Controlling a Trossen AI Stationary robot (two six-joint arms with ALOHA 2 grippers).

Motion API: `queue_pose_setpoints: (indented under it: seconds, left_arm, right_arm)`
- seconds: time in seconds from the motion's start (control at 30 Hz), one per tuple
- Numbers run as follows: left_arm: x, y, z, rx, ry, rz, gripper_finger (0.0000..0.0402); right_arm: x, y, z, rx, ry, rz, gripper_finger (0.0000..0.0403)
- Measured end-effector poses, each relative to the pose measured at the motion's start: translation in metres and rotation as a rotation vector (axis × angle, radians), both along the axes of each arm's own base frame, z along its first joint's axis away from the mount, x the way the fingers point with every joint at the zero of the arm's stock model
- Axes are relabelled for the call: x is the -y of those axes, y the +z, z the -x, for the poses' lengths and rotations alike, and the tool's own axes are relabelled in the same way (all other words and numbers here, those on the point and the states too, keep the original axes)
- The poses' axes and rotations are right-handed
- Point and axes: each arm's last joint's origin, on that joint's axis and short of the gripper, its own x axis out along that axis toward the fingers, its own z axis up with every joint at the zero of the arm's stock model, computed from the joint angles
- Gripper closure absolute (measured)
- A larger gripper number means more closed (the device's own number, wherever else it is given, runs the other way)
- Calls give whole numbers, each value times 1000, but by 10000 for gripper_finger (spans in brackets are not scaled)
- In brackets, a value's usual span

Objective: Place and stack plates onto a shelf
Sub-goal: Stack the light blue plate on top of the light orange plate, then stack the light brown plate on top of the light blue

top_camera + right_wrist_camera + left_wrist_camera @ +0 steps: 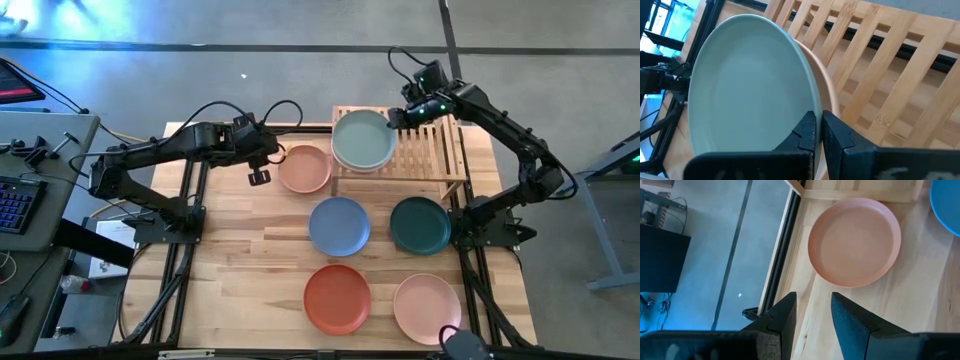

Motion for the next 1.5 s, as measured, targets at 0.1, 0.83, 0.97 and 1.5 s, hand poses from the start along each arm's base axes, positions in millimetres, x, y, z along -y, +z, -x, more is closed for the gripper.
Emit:
queue_pose_setpoints:
  seconds: [0.1, 0.83, 0.97, 1.5]
  left_arm:
    - [0, 0, 0, 0, 0, 0, 291]
    - [0, 0, 0, 5, 4, 1, 291]
    - [0, 0, 0, 6, 6, 2, 291]
    - [-9, -6, 1, 89, 74, 139, 291]
  right_arm:
    - [-2, 0, -3, -5, 8, 4, 403]
    - [-3, 0, -4, -21, 4, 18, 352]
    - [-2, 1, -4, -14, 1, 25, 324]
    - [-5, 63, -3, 94, 69, 192, 308]
